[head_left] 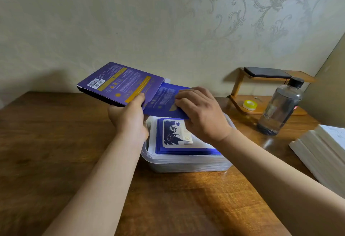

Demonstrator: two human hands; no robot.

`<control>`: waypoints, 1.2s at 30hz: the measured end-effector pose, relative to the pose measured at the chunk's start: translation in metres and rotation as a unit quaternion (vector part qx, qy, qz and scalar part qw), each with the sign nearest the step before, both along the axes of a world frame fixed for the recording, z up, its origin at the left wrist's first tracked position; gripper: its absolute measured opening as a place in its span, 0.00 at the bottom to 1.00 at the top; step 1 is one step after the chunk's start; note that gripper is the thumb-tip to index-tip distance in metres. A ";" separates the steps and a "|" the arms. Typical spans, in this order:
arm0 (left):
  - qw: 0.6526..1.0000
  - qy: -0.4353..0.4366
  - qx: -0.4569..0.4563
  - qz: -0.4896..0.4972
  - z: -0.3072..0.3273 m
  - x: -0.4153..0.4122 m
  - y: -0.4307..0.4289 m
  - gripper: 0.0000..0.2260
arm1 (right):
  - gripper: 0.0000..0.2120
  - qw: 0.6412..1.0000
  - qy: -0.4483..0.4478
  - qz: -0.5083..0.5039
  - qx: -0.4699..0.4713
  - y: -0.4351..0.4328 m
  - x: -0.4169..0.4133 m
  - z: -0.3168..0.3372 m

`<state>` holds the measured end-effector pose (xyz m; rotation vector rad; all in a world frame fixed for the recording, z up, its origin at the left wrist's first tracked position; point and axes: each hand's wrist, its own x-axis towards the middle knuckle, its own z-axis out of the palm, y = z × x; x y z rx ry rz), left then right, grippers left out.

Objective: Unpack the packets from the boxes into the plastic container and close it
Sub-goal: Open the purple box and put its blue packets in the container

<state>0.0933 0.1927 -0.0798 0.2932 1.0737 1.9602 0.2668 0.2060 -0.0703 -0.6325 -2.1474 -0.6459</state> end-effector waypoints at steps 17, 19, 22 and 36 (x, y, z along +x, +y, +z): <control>0.998 -0.007 0.050 0.040 0.019 -0.011 -0.016 0.21 | 0.06 0.679 0.389 -0.104 -0.614 -0.031 0.054 0.027; 0.998 -0.008 0.060 0.029 0.020 -0.007 -0.018 0.21 | 0.05 0.665 0.380 -0.131 -0.629 -0.029 0.051 0.023; 0.998 0.006 0.059 0.015 0.019 -0.001 -0.018 0.21 | 0.05 0.658 0.355 -0.166 -0.643 -0.024 0.044 0.018; 0.997 0.032 0.060 -0.030 0.007 0.013 -0.015 0.18 | 0.15 0.846 -0.032 -0.389 -0.363 -0.035 0.027 0.016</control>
